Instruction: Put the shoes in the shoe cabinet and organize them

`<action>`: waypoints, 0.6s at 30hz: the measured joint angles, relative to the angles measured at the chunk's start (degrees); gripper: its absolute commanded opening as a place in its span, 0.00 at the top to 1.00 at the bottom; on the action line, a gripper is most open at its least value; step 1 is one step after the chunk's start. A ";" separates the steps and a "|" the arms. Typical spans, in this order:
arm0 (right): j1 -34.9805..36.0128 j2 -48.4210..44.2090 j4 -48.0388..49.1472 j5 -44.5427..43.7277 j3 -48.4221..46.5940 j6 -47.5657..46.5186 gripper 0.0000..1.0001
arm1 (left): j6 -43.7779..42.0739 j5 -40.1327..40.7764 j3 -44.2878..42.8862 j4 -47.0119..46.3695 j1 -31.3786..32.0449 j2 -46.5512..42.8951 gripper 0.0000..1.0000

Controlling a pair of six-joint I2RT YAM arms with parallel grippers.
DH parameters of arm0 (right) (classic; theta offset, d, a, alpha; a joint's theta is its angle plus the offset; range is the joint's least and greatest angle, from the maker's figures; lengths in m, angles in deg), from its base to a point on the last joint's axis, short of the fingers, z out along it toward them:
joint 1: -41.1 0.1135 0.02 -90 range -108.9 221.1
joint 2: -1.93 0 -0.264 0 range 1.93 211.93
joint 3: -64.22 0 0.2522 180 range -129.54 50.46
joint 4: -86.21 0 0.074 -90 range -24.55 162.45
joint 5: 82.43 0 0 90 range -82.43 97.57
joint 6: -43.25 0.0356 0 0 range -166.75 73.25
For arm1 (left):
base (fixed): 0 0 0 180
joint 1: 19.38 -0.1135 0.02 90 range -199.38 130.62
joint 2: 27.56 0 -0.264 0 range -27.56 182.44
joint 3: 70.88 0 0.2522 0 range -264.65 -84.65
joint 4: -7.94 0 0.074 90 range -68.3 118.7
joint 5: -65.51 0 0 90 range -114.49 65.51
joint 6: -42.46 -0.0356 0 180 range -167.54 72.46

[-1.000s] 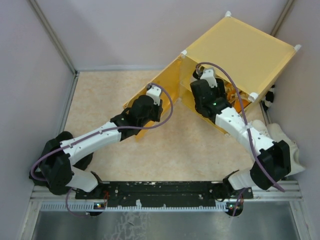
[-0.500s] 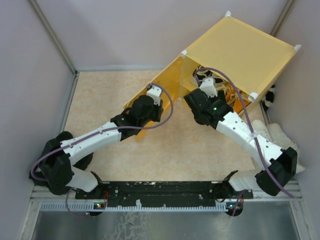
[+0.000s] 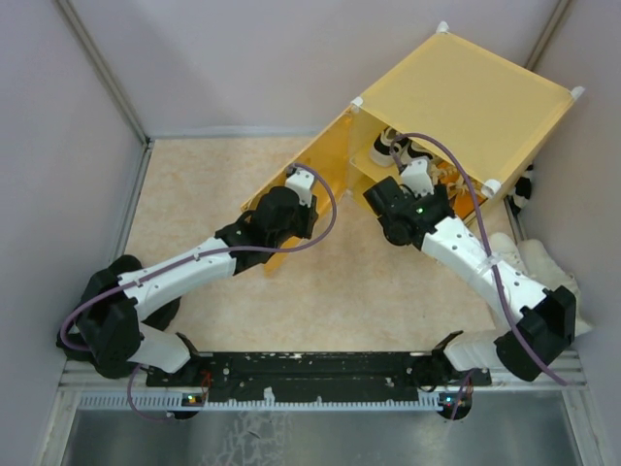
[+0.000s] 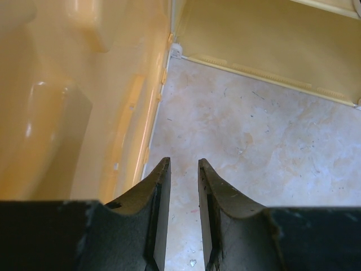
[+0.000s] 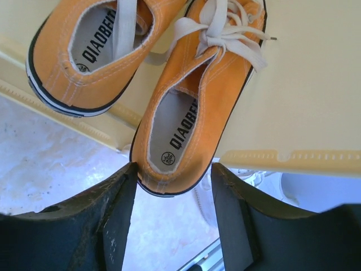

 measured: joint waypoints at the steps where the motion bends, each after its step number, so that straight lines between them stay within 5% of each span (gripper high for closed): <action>1: -0.44 -0.04 0.72 0.02 0.72 -0.46 0.50 | 0.00 0.00 0.00 0.00 0.04 0.00 0.68; 5: -1.95 -0.92 4.50 1.25 3.08 -2.03 0.63 | 0.00 0.07 0.00 -0.02 0.20 0.00 0.68; 8: -2.49 -1.97 6.05 1.79 4.00 -3.04 1.00 | 0.00 0.09 0.00 -0.02 0.20 0.02 0.68; 18: -2.97 -3.80 14.23 -0.90 7.61 -9.07 1.00 | 0.00 0.37 0.00 -0.04 0.20 0.02 0.68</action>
